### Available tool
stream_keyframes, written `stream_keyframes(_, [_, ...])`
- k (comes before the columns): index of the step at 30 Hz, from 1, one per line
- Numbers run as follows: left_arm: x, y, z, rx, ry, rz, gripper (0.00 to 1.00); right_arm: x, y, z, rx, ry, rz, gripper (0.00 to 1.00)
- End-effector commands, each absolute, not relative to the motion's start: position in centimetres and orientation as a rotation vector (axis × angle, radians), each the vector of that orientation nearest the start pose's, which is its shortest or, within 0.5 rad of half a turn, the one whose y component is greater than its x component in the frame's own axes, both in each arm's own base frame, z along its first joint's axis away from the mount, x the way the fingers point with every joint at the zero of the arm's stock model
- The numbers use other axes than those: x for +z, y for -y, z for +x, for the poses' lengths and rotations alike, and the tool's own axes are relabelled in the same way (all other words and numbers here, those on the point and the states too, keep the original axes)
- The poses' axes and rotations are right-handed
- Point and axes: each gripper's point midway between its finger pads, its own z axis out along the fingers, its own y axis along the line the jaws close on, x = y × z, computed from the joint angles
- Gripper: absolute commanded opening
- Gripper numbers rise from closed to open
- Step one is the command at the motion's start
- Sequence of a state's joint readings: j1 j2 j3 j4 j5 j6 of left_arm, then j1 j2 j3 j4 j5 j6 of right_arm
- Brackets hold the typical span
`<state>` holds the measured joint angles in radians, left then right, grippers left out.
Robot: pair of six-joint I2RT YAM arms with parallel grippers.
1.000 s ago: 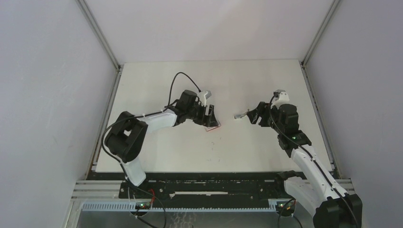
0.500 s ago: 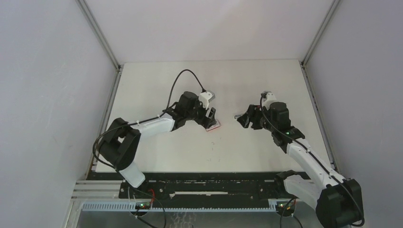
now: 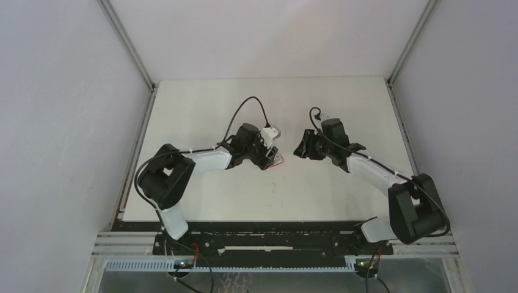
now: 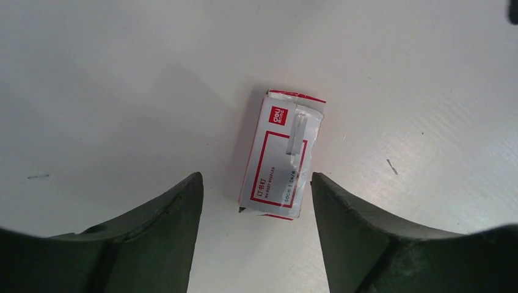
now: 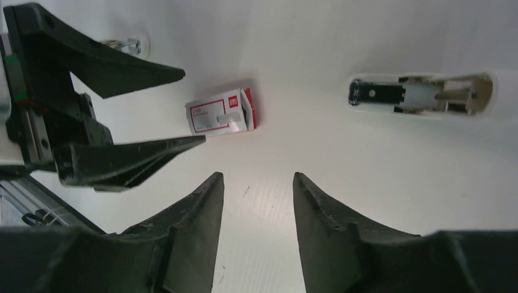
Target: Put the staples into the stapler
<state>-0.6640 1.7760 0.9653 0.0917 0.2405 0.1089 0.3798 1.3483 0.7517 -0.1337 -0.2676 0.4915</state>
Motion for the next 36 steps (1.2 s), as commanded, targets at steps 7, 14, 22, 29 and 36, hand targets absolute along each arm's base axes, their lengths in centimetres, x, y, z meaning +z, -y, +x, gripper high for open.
stream_keyframes(7, [4.6, 32.2, 32.6, -0.606, -2.056, 1.109, 0.72, 8.9, -22.4, 33.8, 0.794, -2.436, -0.039, 0.37])
stream_keyframes(14, [4.0, 32.5, 32.4, -0.607, -2.067, 1.144, 0.67, 6.6, -23.8, 34.2, 0.804, -2.509, -0.069, 0.32])
stream_keyframes(22, [3.4, 32.5, 32.4, -0.582, -2.083, 1.168, 0.53, 4.3, -24.6, 34.8, 0.784, -2.570, -0.063, 0.26])
stream_keyframes(29, [3.2, 32.5, 32.4, -0.571, -2.091, 1.177, 0.52, 3.6, -24.8, 34.5, 0.785, -2.593, -0.063, 0.21])
stream_keyframes(36, [3.1, 32.4, 32.5, -0.558, -2.095, 1.182, 0.49, 3.4, -25.3, 34.1, 0.825, -2.603, -0.077, 0.21])
